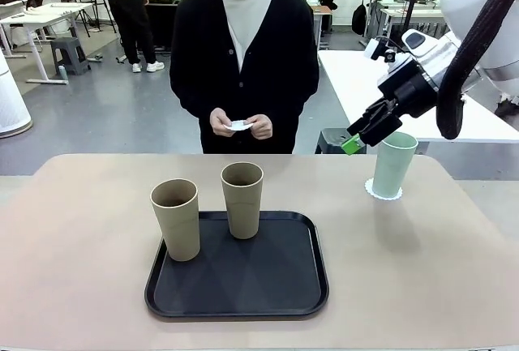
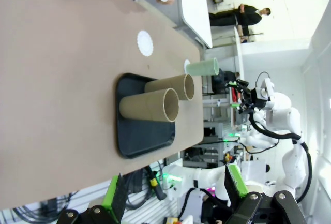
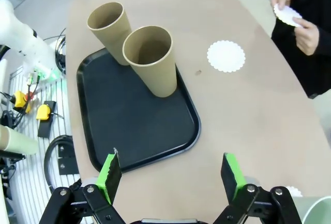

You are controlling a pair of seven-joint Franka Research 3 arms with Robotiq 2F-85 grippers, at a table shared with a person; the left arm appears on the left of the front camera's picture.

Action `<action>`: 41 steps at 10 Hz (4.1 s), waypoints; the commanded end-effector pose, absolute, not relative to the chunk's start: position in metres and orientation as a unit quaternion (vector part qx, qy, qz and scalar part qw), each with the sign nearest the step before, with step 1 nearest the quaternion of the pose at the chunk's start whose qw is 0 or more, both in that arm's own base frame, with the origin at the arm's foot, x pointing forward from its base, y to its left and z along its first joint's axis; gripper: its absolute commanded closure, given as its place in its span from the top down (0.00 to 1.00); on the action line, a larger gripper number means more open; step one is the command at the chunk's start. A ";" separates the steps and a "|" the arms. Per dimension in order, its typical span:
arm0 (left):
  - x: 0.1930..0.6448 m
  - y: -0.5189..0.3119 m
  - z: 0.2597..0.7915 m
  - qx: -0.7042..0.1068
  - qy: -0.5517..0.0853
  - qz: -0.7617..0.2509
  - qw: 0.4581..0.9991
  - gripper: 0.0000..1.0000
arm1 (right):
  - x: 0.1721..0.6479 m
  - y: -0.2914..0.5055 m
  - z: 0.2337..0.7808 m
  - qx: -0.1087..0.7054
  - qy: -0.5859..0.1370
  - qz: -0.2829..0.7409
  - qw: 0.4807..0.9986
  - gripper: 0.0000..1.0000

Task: Place coasters on the table and set cups on them.
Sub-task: Take one Reusable plastic cup from the Flat Tray and place it on a coaster set by the human.

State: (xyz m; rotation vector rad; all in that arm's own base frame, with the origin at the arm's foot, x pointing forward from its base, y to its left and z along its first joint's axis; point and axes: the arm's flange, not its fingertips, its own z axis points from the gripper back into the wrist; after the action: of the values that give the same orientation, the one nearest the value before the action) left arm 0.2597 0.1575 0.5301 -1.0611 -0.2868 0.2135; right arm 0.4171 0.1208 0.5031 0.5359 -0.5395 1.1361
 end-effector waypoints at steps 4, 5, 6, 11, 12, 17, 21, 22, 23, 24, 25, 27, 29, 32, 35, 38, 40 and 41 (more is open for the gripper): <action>0.259 0.158 0.531 -0.509 -0.139 0.096 0.844 1.00 | 0.421 0.125 0.490 0.261 -0.309 0.657 0.637 1.00; 0.259 0.158 0.531 -0.509 -0.139 0.096 0.844 1.00 | 0.429 0.141 0.478 0.293 -0.337 0.703 0.554 1.00; 0.259 0.158 0.531 -0.509 -0.139 0.096 0.844 1.00 | 0.433 0.155 0.463 0.317 -0.376 0.723 0.485 1.00; 0.259 0.158 0.531 -0.509 -0.139 0.096 0.844 1.00 | 0.445 0.169 0.369 0.400 -0.514 0.604 0.460 1.00; 0.259 0.158 0.531 -0.509 -0.139 0.096 0.844 1.00 | 0.440 0.171 0.359 0.406 -0.505 0.598 0.473 1.00; 0.259 0.158 0.531 -0.509 -0.139 0.096 0.844 1.00 | 0.441 0.187 0.325 0.394 -0.401 0.574 0.596 1.00; 0.259 0.158 0.531 -0.509 -0.139 0.096 0.844 1.00 | 0.448 0.198 0.311 0.406 -0.370 0.576 0.606 1.00; 0.259 0.158 0.531 -0.509 -0.139 0.096 0.844 1.00 | 0.445 0.199 0.317 0.405 -0.360 0.584 0.604 1.00; 0.259 0.158 0.531 -0.509 -0.139 0.096 0.844 1.00 | 0.439 0.194 0.307 0.404 -0.388 0.569 0.602 1.00; 0.259 0.158 0.531 -0.509 -0.139 0.096 0.844 1.00 | 0.439 0.194 0.307 0.404 -0.388 0.569 0.602 1.00; 0.259 0.158 0.531 -0.509 -0.139 0.096 0.844 1.00 | 0.439 0.194 0.307 0.404 -0.388 0.569 0.602 1.00; 0.259 0.158 0.531 -0.509 -0.139 0.096 0.844 1.00 | 0.441 0.194 0.309 0.403 -0.380 0.576 0.602 1.00; 0.259 0.158 0.531 -0.509 -0.139 0.096 0.844 1.00 | 0.457 0.209 0.308 0.380 -0.386 0.581 0.608 1.00; 0.259 0.158 0.531 -0.509 -0.139 0.096 0.844 1.00 | 0.463 0.225 0.292 0.384 -0.372 0.591 0.604 1.00; 0.259 0.158 0.531 -0.509 -0.139 0.096 0.844 1.00 | 0.462 0.234 0.284 0.382 -0.368 0.601 0.598 1.00; 0.259 0.158 0.531 -0.509 -0.139 0.096 0.844 1.00 | 0.461 0.240 0.279 0.391 -0.359 0.606 0.592 1.00; 0.259 0.158 0.531 -0.509 -0.139 0.096 0.844 1.00 | 0.459 0.246 0.278 0.393 -0.357 0.609 0.589 1.00; 0.259 0.158 0.531 -0.509 -0.139 0.096 0.844 1.00 | 0.459 0.251 0.279 0.391 -0.358 0.616 0.583 1.00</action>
State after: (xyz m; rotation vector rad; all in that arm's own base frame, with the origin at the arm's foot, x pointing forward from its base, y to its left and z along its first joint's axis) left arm 0.2597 0.1574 0.5301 -1.0616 -0.2860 0.2132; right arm 0.4545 0.2427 0.2829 0.9248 -0.8318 1.4049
